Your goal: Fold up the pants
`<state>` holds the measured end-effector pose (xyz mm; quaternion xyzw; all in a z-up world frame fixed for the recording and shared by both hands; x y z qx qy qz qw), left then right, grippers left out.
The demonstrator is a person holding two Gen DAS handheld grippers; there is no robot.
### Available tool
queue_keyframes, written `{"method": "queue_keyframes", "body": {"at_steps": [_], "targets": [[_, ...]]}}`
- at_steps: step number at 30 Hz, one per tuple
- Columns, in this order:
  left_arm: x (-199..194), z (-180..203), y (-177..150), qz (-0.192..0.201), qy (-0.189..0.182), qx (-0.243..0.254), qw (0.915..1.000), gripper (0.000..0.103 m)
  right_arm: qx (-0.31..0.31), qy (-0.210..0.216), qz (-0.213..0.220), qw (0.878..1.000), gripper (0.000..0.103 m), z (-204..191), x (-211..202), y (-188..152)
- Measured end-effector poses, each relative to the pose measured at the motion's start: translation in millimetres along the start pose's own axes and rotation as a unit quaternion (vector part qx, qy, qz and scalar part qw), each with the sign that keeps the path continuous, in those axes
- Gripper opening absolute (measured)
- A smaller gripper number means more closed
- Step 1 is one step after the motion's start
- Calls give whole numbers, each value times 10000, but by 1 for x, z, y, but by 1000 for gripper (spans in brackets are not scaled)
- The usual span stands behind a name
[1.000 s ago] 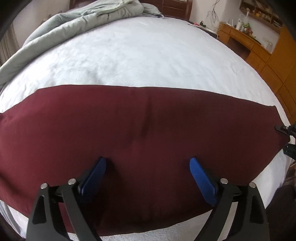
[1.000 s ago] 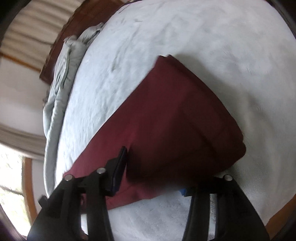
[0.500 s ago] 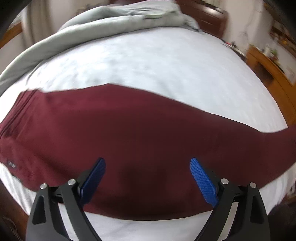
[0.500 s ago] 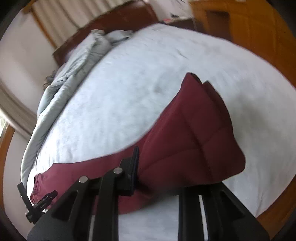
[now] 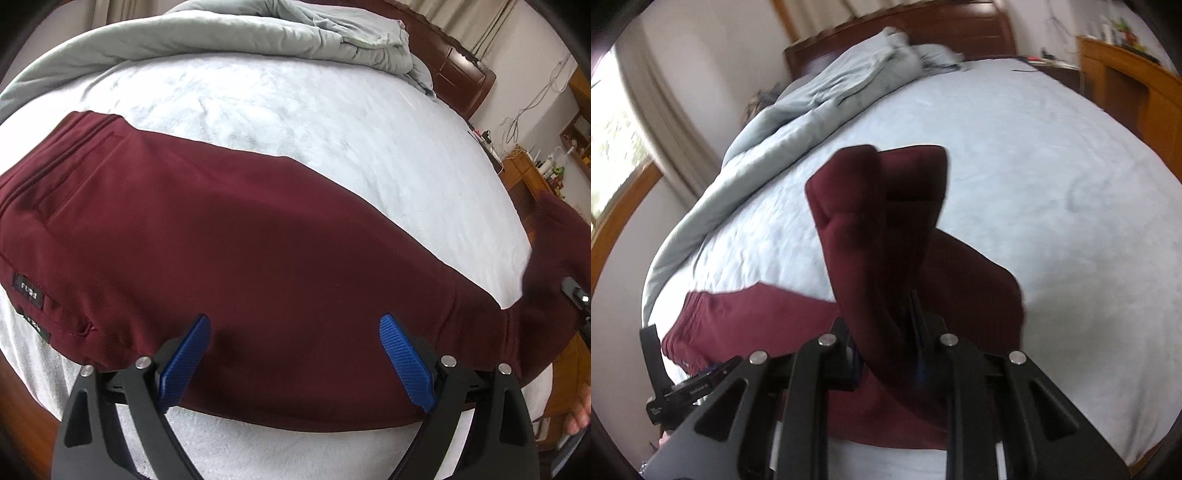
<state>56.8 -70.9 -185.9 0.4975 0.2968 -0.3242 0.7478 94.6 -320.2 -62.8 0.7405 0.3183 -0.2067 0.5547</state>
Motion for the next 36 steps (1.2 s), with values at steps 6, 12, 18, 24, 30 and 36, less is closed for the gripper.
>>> {"method": "queue_keyframes", "body": {"at_steps": [6,12,18,24,30,36], "targets": [[-10,-2,-2,-8,-108,-179,9998,93,-282,197,-386,9987,19,-42,30,-27],[-14,-8,1,3,-138,-306,9994,93,-484,441,-647,9958,19,-74,45,-55],[-14,-12,3,-28,-206,-466,9987,93,-817,411,-947,9913,20,-90,65,-84],[-8,-2,4,-275,-636,-790,9945,93,-1005,421,-1168,9872,28,-90,72,-108],[8,37,-6,-976,-1811,-1440,9680,93,-971,1049,-1471,9787,64,-106,63,-122],[32,47,-14,-1413,-1667,-1440,9652,93,-641,1491,-1471,9757,65,-85,20,-108]]}}
Point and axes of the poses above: each gripper's, at about its wrist camera, not at the fingertips, and x roughly the way its jaws point, z to its right, y to its top, the point moved 10 cm from there along x, roughly the way its jaws point, and after that the axes turned 8 degrees about z, right-handed, at the moved point
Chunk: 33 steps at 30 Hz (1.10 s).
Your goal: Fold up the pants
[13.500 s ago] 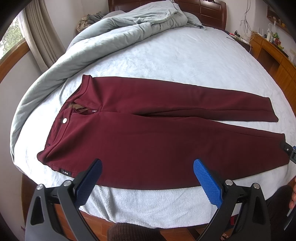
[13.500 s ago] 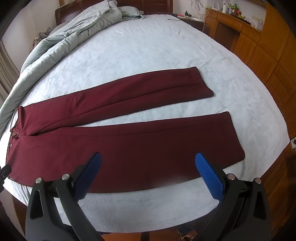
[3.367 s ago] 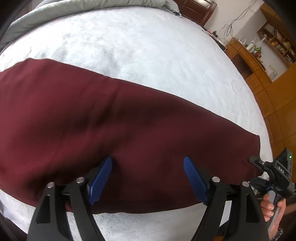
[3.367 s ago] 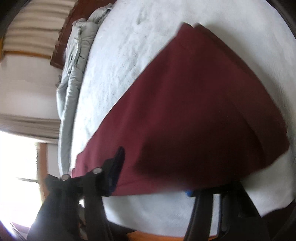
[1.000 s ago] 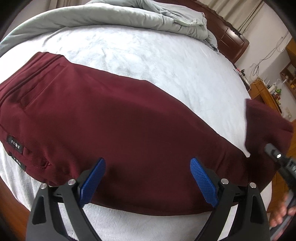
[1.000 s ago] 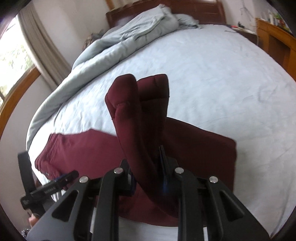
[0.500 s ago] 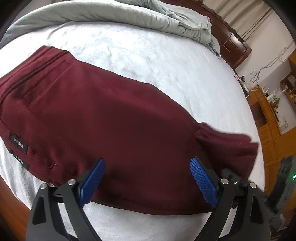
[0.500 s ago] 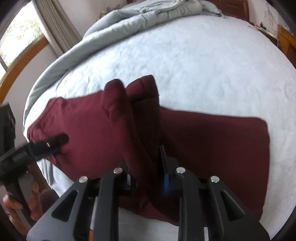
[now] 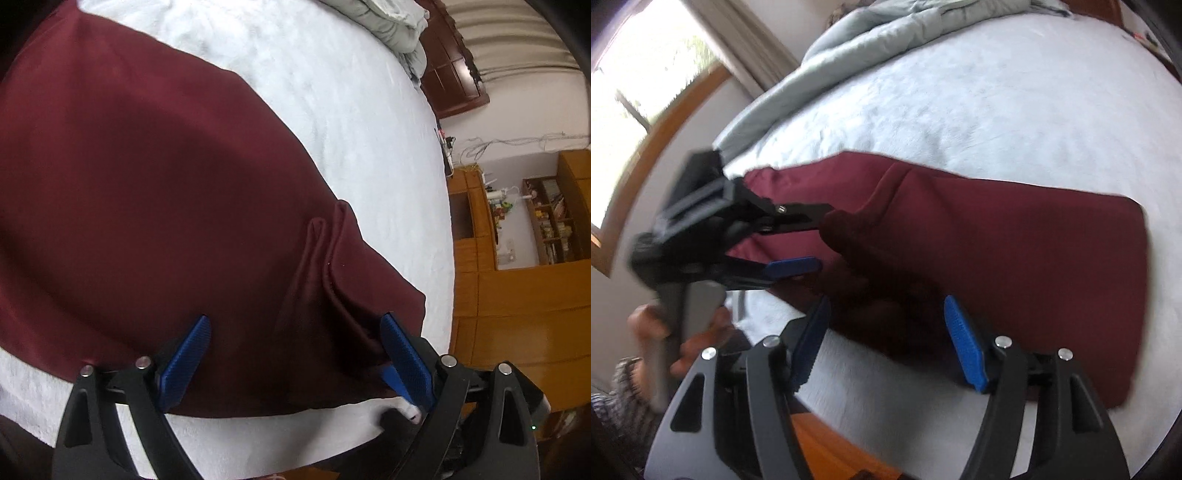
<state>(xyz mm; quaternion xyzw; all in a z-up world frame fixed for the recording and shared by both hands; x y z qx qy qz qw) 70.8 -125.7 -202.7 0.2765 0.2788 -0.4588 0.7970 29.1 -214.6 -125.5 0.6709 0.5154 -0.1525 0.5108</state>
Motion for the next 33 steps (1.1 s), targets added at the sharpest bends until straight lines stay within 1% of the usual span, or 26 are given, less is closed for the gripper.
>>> {"method": "queue_keyframes", "body": {"at_steps": [1,5,8,9,10,12,15,16,17,18,19,20,22,24,25,26,27,28,30,31,32,33], "targets": [[2,3,0,-30,20,15,10000,93,132,-54,69,9999,66,11,-11,1],[9,20,-9,-212,-160,-21,9996,93,558,-366,368,9971,67,55,-49,1],[16,27,-13,-278,-121,-23,9995,93,758,-494,547,9944,68,75,-63,1],[17,33,-13,-276,-212,-86,9994,93,820,-517,569,9937,68,79,-64,-1],[14,35,-13,-256,-273,-123,9992,93,871,-531,586,9931,68,83,-65,-2],[2,41,-9,-25,-512,-275,9983,93,912,-478,559,9931,68,85,-62,-6],[-9,40,-8,139,-688,-412,9967,93,944,-326,535,9936,68,86,-59,-12],[-9,37,-7,177,-683,-409,9967,93,938,-292,531,9937,69,85,-57,-14],[-8,31,-7,197,-665,-428,9967,93,919,-296,530,9939,69,84,-55,-15],[-4,26,-6,191,-541,-467,9973,93,870,-319,522,9943,69,84,-53,-16],[2,22,-7,90,-357,-447,9983,93,826,-331,534,9946,69,84,-53,-17],[13,18,-8,-99,-170,-380,9991,93,808,-320,545,9947,69,83,-54,-17],[33,11,-12,-391,151,-326,9986,93,848,-272,558,9945,69,83,-57,-17],[44,13,-14,-499,348,-68,9981,94,893,-231,577,9941,68,84,-57,-17],[44,18,-14,-511,344,4,9981,94,897,-232,576,9940,68,84,-56,-17],[46,26,-18,-578,241,75,9980,94,897,-244,572,9940,69,85,-55,-17],[47,29,-23,-644,224,124,9976,94,879,-283,571,9941,70,86,-55,-18],[49,32,-30,-742,324,195,9965,90,849,-346,566,9942,70,87,-54,-18],[52,35,-38,-807,420,301,9954,80,827,-416,600,9939,70,91,-56,-17],[53,31,-38,-744,559,373,9950,66,919,-361,643,9930,70,93,-59,-16],[53,25,-34,-641,714,435,9944,47,989,-329,665,9923,70,95,-60,-15],[53,21,-31,-599,726,405,9947,43,1108,-286,703,9909,70,99,-63,-14]]}}
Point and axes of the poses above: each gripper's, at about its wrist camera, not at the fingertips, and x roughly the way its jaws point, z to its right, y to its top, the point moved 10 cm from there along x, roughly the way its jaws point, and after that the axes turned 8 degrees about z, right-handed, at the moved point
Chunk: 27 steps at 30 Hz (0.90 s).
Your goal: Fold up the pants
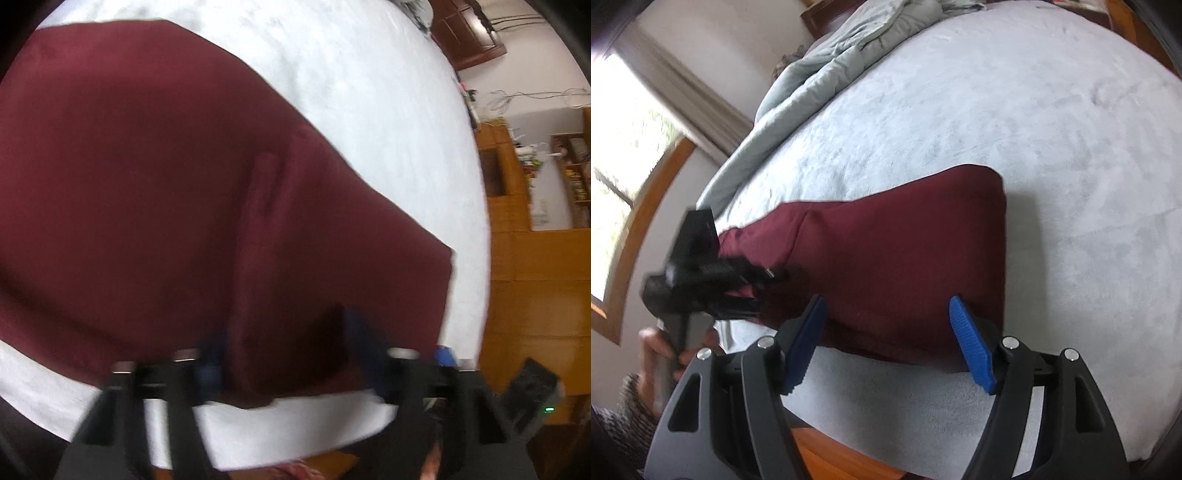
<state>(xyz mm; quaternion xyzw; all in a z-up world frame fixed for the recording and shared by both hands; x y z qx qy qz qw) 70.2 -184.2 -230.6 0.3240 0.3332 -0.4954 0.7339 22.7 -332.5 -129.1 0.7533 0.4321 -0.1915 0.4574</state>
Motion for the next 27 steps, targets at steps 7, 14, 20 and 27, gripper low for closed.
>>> {"method": "queue_keyframes", "body": {"at_steps": [7,14,20,27], "targets": [[-56,0,28,952,-319,270,9946,21,557,91,279,9980,71,25,-17,15],[-42,-73,26,894,357,169,9952,23,911,219,56,9956,73,34,-2,9],[-61,-61,31,1213,380,223,9916,40,833,414,-305,9952,76,22,16,4],[-90,-29,64,2013,818,604,9742,67,411,283,-718,9962,79,19,39,5]]}}
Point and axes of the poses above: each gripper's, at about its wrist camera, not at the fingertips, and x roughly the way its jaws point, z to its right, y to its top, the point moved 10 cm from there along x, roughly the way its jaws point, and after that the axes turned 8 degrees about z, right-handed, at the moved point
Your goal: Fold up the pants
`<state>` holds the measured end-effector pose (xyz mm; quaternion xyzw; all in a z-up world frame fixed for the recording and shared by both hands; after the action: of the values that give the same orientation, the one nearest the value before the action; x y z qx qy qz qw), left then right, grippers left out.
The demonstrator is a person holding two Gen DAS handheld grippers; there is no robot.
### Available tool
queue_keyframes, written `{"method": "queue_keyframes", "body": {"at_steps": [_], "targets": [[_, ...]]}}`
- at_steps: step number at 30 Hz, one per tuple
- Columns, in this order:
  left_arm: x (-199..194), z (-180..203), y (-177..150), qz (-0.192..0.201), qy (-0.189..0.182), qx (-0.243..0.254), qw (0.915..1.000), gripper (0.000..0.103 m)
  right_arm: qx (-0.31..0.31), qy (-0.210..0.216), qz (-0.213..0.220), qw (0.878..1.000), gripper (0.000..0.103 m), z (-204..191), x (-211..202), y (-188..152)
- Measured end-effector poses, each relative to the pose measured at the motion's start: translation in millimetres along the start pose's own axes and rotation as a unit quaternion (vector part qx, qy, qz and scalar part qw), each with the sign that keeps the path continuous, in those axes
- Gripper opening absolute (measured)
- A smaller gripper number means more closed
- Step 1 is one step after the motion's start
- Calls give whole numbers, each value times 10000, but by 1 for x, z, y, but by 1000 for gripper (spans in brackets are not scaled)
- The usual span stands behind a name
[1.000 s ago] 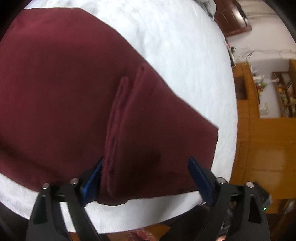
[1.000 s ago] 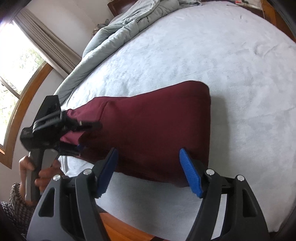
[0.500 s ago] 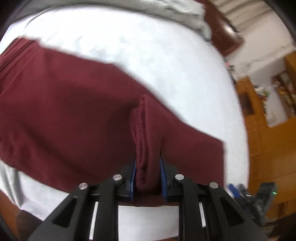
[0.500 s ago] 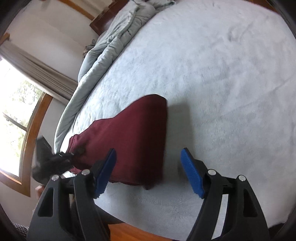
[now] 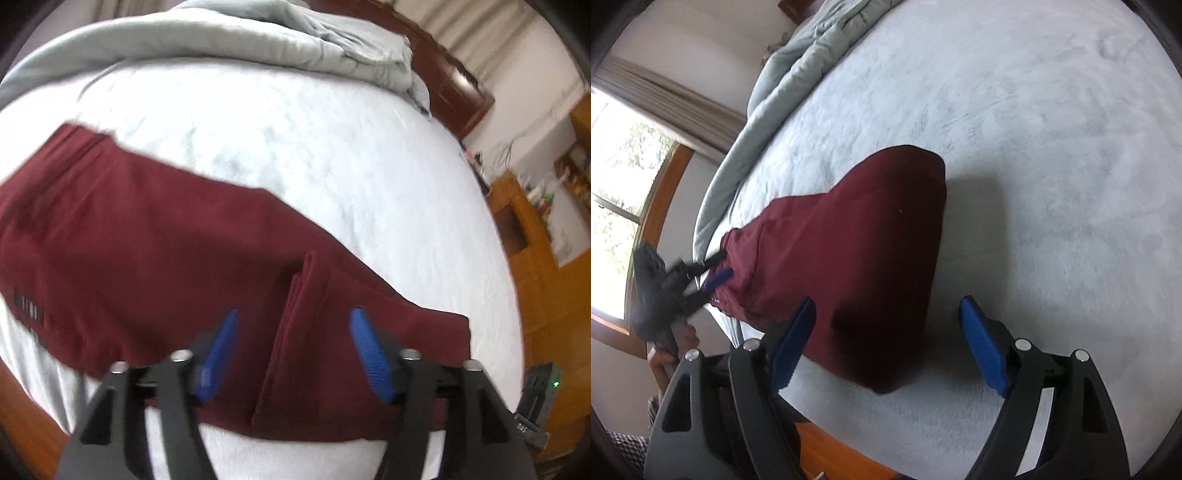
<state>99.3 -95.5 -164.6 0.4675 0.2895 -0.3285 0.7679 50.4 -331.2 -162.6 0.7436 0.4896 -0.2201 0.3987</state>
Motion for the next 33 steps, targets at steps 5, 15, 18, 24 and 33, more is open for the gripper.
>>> {"method": "queue_keyframes", "body": {"at_steps": [5,15,18,24,33], "targets": [[59,5,9,-774,18,-123,9969,67,-14,176,-343,9993,79,-5,20,4],[78,21,-13,-1161,-392,-176,9923,25,-533,-138,-498,9972,81,-16,38,-1],[54,13,5,-550,-493,-152,9972,22,-573,-104,-465,9972,81,-18,36,0],[81,-1,-4,-658,-223,225,9973,26,-422,7,-442,9981,83,-15,33,8],[22,21,17,341,-532,178,9978,43,124,561,-827,9949,64,-11,51,10]]}}
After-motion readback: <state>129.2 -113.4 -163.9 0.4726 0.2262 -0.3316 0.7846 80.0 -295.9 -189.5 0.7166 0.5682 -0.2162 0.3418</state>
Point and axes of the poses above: each gripper's, at about its wrist camera, not at the fingertips, and x roughly the way its jaws point, z to its right, y to its top, the point moved 10 cm from there along x, roughly the way its jaws point, and after that the axes turned 8 degrees about z, right-handed, at the moved point
